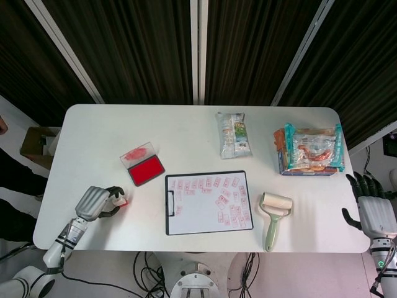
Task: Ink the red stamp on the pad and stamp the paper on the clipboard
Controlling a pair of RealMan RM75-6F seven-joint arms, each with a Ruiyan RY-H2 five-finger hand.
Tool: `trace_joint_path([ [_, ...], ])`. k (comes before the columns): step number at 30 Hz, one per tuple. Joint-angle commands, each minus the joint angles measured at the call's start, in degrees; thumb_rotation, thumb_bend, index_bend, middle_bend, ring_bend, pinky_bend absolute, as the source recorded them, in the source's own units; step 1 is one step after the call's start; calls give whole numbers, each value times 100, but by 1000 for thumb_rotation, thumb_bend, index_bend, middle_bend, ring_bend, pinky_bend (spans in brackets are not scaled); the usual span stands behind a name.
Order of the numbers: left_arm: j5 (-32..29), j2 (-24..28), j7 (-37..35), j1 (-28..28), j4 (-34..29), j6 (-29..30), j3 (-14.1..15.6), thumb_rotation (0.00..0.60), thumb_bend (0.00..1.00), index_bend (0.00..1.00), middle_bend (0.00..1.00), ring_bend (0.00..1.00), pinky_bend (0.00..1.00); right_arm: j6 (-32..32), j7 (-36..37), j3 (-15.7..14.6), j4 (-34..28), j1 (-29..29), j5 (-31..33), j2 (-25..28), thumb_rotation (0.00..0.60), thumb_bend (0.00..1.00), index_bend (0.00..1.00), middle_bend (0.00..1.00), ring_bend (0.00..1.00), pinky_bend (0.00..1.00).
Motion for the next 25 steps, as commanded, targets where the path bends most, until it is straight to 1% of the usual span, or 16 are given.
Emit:
trace_joint_path([
  [1,72,402,207,172,-384,408,8,600,227,366,447,994,1000,41,21,25,-12,-12,8,29,600,274,0,0,0,0],
  [3,93,720,287,306,-714,761,-39,600,202,366,443,972,1000,57,31,34,-13,-17,14,45,600,274,0,0,0,0],
  [5,101,1151,406,464,-1130,1232,-150,600,178,377,443,928,1000,59,33,40,-7,-16,18,49,600,274,0,0,0,0],
  [6,92,1313,489,524,-1299,1407,-207,600,168,386,443,891,998,57,38,40,-4,-15,18,44,600,274,0,0,0,0],
  [7,74,1460,547,585,-1462,1575,-270,588,162,387,438,814,958,57,41,40,1,-13,12,36,600,273,0,0,0,0],
  [8,37,1644,565,659,-1670,1726,-327,550,159,379,424,722,882,56,42,35,5,-10,1,24,600,273,0,0,0,0],
  [9,-35,1779,608,709,-1807,1762,-359,435,159,350,374,531,693,59,41,31,10,-10,-11,11,600,273,0,0,0,0],
  [10,-141,1904,754,755,-1912,1771,-408,281,159,304,291,331,471,74,37,30,17,-10,-28,-7,600,273,0,0,0,0],
  [11,-293,2031,1048,801,-2000,1752,-477,130,159,246,197,173,299,125,23,37,35,-17,-57,-45,600,273,0,0,0,0],
  [12,-413,2088,1250,835,-2052,1739,-533,54,159,202,131,105,225,179,-1,43,58,-26,-87,-81,600,273,0,0,0,0],
  [13,-494,2122,1376,862,-2091,1726,-569,13,159,156,86,74,200,240,-34,46,84,-36,-125,-118,600,273,0,0,0,0],
  [14,-537,2158,1449,888,-2120,1694,-575,1,159,135,71,64,192,326,-84,50,123,-48,-188,-166,600,273,0,0,0,0],
  [16,-522,2191,1488,921,-2118,1640,-535,0,160,110,61,61,185,429,-149,35,177,-62,-299,-216,600,273,0,0,0,0],
  [20,-519,2300,1557,950,-2163,1373,-419,0,159,109,59,60,184,606,-228,9,306,-64,-563,-286,600,272,0,0,0,0],
  [25,-622,2362,1469,976,-2214,1240,-474,0,159,107,59,61,184,866,-82,-53,487,5,-1158,-375,600,272,0,0,0,0],
])
